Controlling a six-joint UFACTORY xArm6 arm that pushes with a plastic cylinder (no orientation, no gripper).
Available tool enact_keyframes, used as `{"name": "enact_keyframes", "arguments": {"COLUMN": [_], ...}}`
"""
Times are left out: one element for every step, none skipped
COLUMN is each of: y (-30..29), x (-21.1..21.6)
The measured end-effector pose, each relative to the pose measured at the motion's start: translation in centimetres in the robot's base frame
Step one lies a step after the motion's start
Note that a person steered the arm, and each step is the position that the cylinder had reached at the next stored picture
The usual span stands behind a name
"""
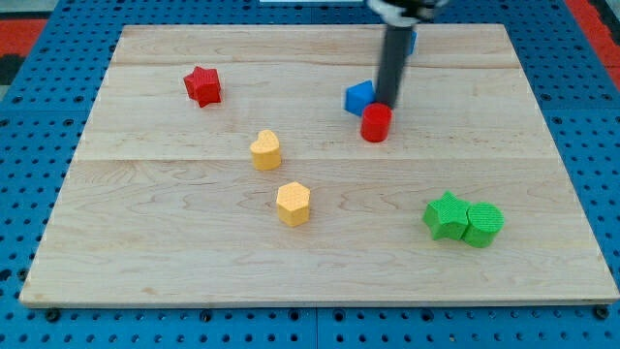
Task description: Slide the triangle into the cube
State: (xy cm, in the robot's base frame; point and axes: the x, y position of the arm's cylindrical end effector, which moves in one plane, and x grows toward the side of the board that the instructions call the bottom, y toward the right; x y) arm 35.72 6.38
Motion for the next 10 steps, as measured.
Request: {"name": "enact_keyframes", "arguments": {"y": [-6.0, -8.4, -12.9, -12.7, -4.6, -1.2, -0.3, -2.3, -2.1, 3.0], "x": [-0.7, -1.3, -0.4, -2.5, -4.1, -7.2, -7.8, -7.6, -9.2, -8.6]}}
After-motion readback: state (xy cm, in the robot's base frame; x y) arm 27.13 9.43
